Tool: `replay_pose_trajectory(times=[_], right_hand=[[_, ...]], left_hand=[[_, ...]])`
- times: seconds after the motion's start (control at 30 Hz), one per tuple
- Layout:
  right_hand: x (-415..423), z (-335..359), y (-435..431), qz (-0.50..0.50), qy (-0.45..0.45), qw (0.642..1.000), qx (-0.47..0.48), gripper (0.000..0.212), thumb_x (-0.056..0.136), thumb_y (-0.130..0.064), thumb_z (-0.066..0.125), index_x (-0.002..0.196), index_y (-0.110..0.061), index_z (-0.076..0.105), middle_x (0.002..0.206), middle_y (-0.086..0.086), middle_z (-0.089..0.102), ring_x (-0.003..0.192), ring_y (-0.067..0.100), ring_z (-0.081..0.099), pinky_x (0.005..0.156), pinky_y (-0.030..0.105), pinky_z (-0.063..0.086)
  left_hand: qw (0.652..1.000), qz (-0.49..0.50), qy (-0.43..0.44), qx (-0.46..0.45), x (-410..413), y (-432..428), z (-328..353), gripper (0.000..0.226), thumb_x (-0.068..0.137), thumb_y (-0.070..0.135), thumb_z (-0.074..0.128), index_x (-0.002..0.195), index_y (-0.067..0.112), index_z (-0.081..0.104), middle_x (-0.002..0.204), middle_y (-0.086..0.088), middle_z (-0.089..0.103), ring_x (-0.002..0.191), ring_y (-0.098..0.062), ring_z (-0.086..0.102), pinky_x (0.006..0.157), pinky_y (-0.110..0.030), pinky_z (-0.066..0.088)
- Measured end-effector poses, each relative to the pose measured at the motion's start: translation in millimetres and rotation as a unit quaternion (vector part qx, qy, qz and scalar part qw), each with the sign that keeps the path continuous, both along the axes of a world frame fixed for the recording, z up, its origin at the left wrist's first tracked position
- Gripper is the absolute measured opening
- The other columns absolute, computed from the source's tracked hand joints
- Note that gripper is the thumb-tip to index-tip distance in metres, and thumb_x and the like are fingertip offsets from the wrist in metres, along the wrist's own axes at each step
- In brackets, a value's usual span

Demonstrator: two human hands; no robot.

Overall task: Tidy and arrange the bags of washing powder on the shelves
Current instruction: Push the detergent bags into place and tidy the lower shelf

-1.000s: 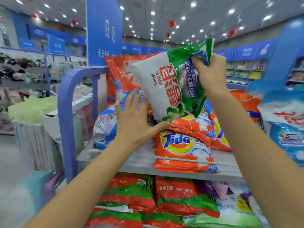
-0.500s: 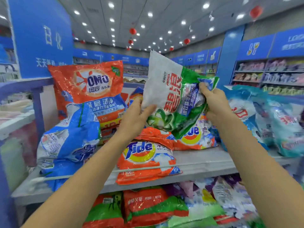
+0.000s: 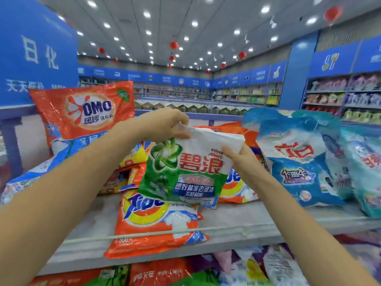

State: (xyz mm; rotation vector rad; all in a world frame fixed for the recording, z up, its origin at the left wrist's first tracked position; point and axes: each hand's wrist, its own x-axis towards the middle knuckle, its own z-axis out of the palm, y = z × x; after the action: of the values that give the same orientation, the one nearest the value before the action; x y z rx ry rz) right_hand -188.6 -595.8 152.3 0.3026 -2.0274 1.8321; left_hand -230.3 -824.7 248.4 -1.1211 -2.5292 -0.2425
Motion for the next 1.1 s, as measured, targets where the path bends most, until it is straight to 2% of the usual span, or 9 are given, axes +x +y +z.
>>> replay_pose_trajectory(times=[0.1, 0.23, 0.33, 0.4, 0.47, 0.63, 0.83, 1.0, 1.1], right_hand=[[-8.5, 9.1, -12.0, -0.003, 0.032, 0.999, -0.042, 0.045, 0.068, -0.037, 0.069, 0.105, -0.011, 0.067, 0.097, 0.008, 0.072, 0.088, 0.023, 0.07, 0.076, 0.038, 0.058], [-21.1, 12.4, -24.0, -0.013, 0.047, 0.995, -0.081, 0.004, 0.081, -0.016, 0.068, 0.084, -0.013, 0.067, 0.073, -0.001, 0.074, 0.069, 0.015, 0.071, 0.059, 0.029, 0.057], [-25.7, 8.8, -31.9, -0.03, 0.028, 0.993, -0.109, 0.001, 0.085, -0.015, 0.066, 0.084, -0.015, 0.065, 0.071, 0.0, 0.073, 0.067, 0.018, 0.071, 0.056, 0.031, 0.057], [-27.1, 6.0, -33.3, -0.035, 0.02, 0.989, -0.145, 0.003, 0.085, -0.013, 0.066, 0.083, -0.014, 0.064, 0.068, 0.0, 0.073, 0.063, 0.017, 0.071, 0.053, 0.03, 0.057], [-27.4, 4.6, -33.8, -0.034, 0.017, 0.985, -0.167, 0.005, 0.085, -0.011, 0.066, 0.082, -0.013, 0.063, 0.065, 0.0, 0.072, 0.061, 0.016, 0.07, 0.05, 0.029, 0.056], [-26.4, 4.1, -38.8, -0.024, 0.025, 0.982, -0.185, 0.004, 0.086, -0.012, 0.064, 0.083, -0.012, 0.062, 0.068, 0.001, 0.073, 0.063, 0.018, 0.07, 0.052, 0.03, 0.056], [-19.1, 10.4, -43.9, -0.044, 0.028, 0.974, -0.219, 0.006, 0.088, -0.014, 0.063, 0.083, -0.013, 0.06, 0.067, -0.001, 0.073, 0.064, 0.018, 0.071, 0.051, 0.029, 0.056], [-5.1, 21.1, -47.9, -0.06, 0.028, 0.969, -0.236, 0.004, 0.088, -0.015, 0.063, 0.086, -0.013, 0.06, 0.068, -0.002, 0.073, 0.064, 0.017, 0.071, 0.051, 0.029, 0.055], [8.4, 37.3, -46.6, -0.078, 0.044, 0.962, -0.257, 0.006, 0.087, -0.013, 0.063, 0.085, -0.014, 0.058, 0.064, -0.003, 0.072, 0.059, 0.015, 0.07, 0.048, 0.028, 0.055]], left_hand=[[0.999, -0.006, 0.021, -0.041, -3.1, 1.0, 7.0, 0.029, 0.091, 0.037, 0.058, 0.094, 0.008, 0.06, 0.076, -0.001, 0.055, 0.07, -0.022, 0.051, 0.057, -0.029, 0.036], [0.998, 0.035, 0.039, -0.033, -12.3, -13.1, -2.8, 0.033, 0.089, 0.042, 0.059, 0.102, 0.012, 0.06, 0.072, 0.005, 0.052, 0.066, -0.012, 0.047, 0.054, -0.028, 0.031], [0.977, 0.059, 0.074, 0.19, -12.3, -35.5, -39.7, 0.045, 0.081, 0.048, 0.066, 0.112, 0.018, 0.054, 0.093, 0.004, 0.063, 0.076, -0.012, 0.056, 0.064, -0.031, 0.045], [0.908, 0.05, -0.012, 0.417, -0.8, -48.0, -71.6, 0.055, 0.074, 0.052, 0.07, 0.116, 0.024, 0.048, 0.1, 0.009, 0.061, 0.085, -0.006, 0.06, 0.07, -0.023, 0.047], [0.847, 0.064, -0.139, 0.51, 7.5, -55.9, -103.5, 0.067, 0.063, 0.059, 0.068, 0.117, 0.025, 0.047, 0.102, 0.008, 0.061, 0.093, -0.006, 0.061, 0.071, -0.019, 0.045], [0.916, 0.064, -0.239, 0.317, 11.8, -55.7, -149.0, 0.042, 0.071, 0.045, 0.076, 0.107, 0.032, 0.061, 0.098, 0.023, 0.064, 0.089, 0.015, 0.058, 0.072, -0.005, 0.043], [0.96, 0.028, -0.14, 0.24, 13.7, -59.4, -165.2, 0.051, 0.08, 0.039, 0.072, 0.123, 0.022, 0.053, 0.103, 0.006, 0.055, 0.085, -0.013, 0.049, 0.074, -0.021, 0.039], [0.922, -0.067, -0.222, 0.311, 22.3, -64.9, -165.7, 0.063, 0.088, 0.016, 0.066, 0.134, 0.046, 0.034, 0.121, 0.014, 0.062, 0.116, -0.01, 0.056, 0.099, -0.035, 0.045], [0.868, -0.13, -0.285, 0.385, 26.9, -75.9, -163.2, 0.075, 0.087, 0.011, 0.064, 0.139, 0.047, 0.024, 0.118, 0.009, 0.067, 0.109, -0.013, 0.062, 0.097, -0.033, 0.049]])
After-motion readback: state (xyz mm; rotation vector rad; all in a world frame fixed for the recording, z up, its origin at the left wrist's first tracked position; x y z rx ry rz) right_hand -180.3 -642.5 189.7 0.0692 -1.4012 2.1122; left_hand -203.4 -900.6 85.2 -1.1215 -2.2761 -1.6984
